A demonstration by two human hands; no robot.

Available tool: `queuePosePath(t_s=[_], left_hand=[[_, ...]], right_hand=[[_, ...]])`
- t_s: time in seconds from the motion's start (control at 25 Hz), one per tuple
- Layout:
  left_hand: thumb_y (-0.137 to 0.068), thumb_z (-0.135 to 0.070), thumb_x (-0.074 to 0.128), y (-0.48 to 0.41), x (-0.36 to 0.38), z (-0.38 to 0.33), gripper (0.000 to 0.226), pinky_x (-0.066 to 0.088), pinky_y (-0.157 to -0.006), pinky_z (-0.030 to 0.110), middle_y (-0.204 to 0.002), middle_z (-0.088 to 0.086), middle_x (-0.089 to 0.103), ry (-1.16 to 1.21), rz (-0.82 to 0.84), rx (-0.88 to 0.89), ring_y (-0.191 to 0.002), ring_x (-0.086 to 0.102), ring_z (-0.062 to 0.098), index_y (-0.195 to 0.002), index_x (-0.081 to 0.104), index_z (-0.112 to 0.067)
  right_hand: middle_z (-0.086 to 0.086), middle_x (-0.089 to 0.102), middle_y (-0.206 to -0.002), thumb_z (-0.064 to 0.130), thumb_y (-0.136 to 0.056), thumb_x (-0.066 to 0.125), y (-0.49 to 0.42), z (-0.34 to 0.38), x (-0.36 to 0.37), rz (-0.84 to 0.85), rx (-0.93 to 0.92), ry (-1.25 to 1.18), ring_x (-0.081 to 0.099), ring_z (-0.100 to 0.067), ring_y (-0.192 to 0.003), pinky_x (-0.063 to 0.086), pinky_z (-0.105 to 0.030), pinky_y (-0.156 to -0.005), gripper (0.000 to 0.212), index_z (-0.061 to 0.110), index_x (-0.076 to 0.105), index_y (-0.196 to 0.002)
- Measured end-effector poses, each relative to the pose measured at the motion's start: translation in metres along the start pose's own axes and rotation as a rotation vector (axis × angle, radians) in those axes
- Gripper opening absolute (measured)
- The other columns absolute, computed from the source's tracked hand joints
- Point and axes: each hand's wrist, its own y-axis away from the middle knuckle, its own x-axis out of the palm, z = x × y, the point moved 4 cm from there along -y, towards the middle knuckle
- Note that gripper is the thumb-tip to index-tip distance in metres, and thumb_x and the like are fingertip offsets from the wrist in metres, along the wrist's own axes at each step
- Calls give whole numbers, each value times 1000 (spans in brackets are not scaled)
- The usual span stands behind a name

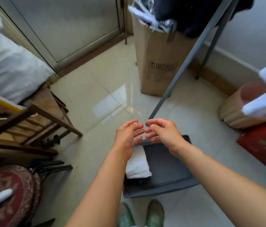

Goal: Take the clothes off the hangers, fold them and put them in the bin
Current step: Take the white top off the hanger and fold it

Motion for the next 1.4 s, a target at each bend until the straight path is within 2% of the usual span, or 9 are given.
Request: queuePosePath(t_s=[0.24,0.4,0.56,0.92,1.12,1.2,1.28,1.32,1.4], left_hand=[[-102,-21,46,89,51,-111,28,55,-89,37,-110,6,69,-22,125,171,-99,69,21,-127,57,-14],[-101,-20,47,156,71,-181,22,54,-92,40,-103,5,72,-61,208,294,-97,70,22,-117,62,-15],[-100,-17,49,223,87,-223,17,51,-95,42,-94,3,74,-64,292,376,-98,68,23,-104,65,-18],[-99,-20,53,347,137,-290,19,53,-86,37,-99,4,76,-184,547,602,-95,71,20,-113,66,-16],[-99,-17,53,376,162,-299,18,54,-83,37,-98,7,75,-200,592,656,-89,67,21,-109,68,-14],[-99,-15,51,384,171,-297,19,54,-80,35,-95,6,75,-222,619,654,-87,66,21,-109,68,-12],[-100,-15,51,389,177,-295,20,54,-79,35,-93,5,75,-241,639,656,-86,67,20,-109,68,-12],[-100,-16,50,391,179,-295,20,54,-80,35,-94,4,76,-252,645,659,-86,67,20,-109,68,-12],[-100,-17,51,394,181,-297,20,55,-81,35,-95,4,76,-269,647,664,-86,67,19,-110,68,-12]], right_hand=[[-10,73,-93,10,-100,45,74,134,-48,-76,-203,-43,71,-17,-76,58,-26,-67,23,14,64,-111],[-10,73,-95,12,-100,47,132,207,-63,-118,-350,-78,72,-21,-82,57,-27,-69,22,14,65,-112],[-12,73,-94,11,-99,49,188,259,-74,-142,-473,-112,71,-23,-83,56,-29,-69,20,15,67,-109],[-3,74,-89,10,-98,51,309,343,-119,-297,-713,-69,71,-17,-79,53,-23,-62,20,17,68,-106],[-6,67,-76,19,-98,53,363,386,-160,-607,-858,-174,56,-13,-50,41,-19,-41,14,12,66,-96],[-3,65,-82,23,-99,52,377,409,-189,-814,-928,-169,55,-9,-62,44,-16,-52,16,12,64,-100],[2,62,-94,26,-99,48,376,429,-223,-1034,-892,-79,56,-9,-81,44,-15,-68,20,13,61,-108],[1,61,-94,26,-99,46,371,437,-240,-1110,-827,-26,56,-11,-85,43,-18,-72,20,14,60,-106],[-2,55,-79,23,-96,44,350,454,-271,-1137,-668,64,53,-18,-79,41,-28,-72,18,13,56,-88]])
